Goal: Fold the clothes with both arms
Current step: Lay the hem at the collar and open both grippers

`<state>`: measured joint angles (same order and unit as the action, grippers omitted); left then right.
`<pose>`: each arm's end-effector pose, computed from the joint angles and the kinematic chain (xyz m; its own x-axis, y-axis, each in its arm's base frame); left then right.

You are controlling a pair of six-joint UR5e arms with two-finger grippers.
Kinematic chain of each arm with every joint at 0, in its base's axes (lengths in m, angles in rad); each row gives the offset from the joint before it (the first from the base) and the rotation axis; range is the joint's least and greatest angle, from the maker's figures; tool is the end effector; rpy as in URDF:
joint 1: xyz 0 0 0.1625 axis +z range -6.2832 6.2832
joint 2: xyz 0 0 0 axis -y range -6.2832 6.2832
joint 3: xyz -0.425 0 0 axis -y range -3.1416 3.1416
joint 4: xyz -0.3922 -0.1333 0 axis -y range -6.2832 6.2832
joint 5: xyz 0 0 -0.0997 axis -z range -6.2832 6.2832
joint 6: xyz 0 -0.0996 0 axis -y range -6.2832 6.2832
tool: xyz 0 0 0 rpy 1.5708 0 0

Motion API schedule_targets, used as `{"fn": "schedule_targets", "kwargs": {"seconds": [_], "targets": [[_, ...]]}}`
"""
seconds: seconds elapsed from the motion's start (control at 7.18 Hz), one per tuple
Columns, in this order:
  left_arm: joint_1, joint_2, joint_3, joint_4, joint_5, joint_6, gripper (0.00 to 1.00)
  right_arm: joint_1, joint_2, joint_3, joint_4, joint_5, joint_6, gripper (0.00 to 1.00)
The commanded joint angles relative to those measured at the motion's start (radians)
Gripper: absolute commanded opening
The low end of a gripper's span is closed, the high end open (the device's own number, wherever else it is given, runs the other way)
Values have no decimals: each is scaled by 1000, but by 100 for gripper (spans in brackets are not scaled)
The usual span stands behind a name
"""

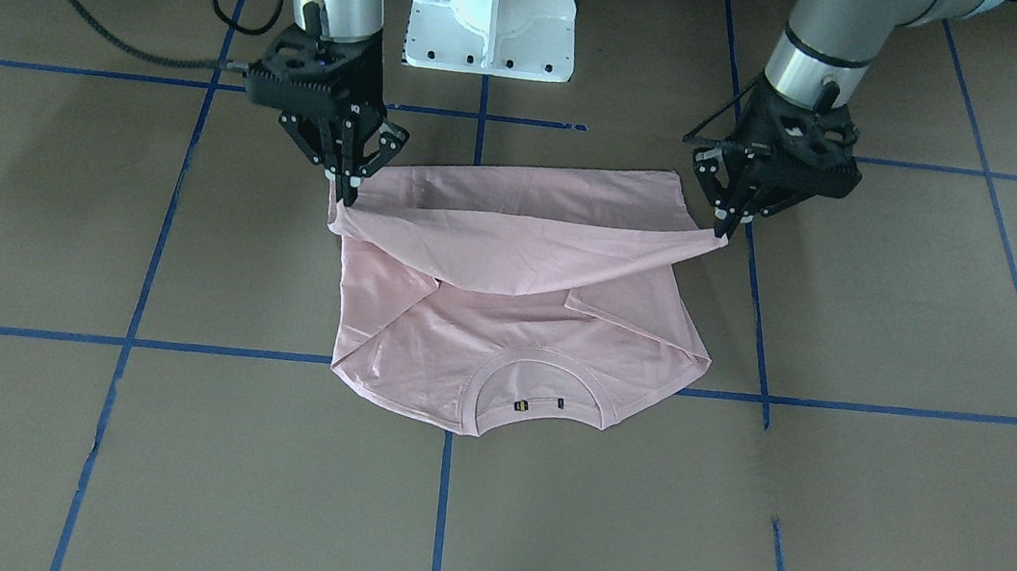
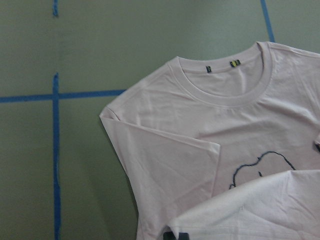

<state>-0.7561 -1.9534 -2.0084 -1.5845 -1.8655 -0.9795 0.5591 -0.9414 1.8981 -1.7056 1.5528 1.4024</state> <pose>0.3385 -0.4627 0.2602 0.6846 0.0876 -0.7236 0.1426 0.9575 0.2508 -0.4514 -0.4418 0.1803 0.6598 0.2151 0.7200 -0.4371 0.8892 0.1348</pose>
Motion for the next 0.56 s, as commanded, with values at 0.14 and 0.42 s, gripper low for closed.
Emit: {"fn": "schedule_targets", "kwargs": {"seconds": [0.14, 0.42], "targets": [[-25, -59, 314, -234, 6, 7, 0, 82, 101, -358, 235, 38, -59, 0], [-23, -67, 468, -365, 42, 7, 0, 82, 102, -497, 363, 38, -62, 0]]}}
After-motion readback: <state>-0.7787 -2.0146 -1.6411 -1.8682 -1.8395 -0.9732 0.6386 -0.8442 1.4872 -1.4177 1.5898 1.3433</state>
